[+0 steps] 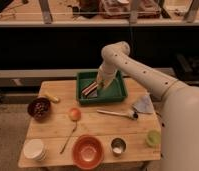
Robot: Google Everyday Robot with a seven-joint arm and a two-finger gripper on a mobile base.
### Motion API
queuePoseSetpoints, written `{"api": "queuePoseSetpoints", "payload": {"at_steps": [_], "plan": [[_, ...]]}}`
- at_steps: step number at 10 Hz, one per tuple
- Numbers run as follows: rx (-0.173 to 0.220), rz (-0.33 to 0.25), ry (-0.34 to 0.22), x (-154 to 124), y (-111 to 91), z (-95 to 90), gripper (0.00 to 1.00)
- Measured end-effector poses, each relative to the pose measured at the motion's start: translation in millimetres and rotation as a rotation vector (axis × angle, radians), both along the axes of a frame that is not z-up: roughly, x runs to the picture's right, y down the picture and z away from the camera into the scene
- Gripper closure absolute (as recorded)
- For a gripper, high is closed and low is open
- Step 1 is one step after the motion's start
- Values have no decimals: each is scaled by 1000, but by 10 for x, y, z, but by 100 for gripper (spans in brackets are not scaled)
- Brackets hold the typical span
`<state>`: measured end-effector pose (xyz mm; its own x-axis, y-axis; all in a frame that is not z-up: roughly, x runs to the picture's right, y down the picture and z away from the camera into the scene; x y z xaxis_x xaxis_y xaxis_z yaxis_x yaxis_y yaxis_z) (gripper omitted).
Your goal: Place pepper in tray
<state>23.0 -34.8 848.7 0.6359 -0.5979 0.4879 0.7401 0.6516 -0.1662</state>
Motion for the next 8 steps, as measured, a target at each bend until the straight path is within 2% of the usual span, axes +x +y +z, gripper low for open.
{"api": "queuePoseSetpoints", "payload": {"at_steps": [1, 2, 3, 5, 8], "plan": [[-8, 6, 12, -36, 68, 114, 47], [-13, 17, 33, -13, 104, 274, 34], [-15, 29, 48, 53, 87, 360, 25], [-7, 42, 77, 225, 25, 433, 20], [15, 60, 78, 338, -29, 430, 20]]}}
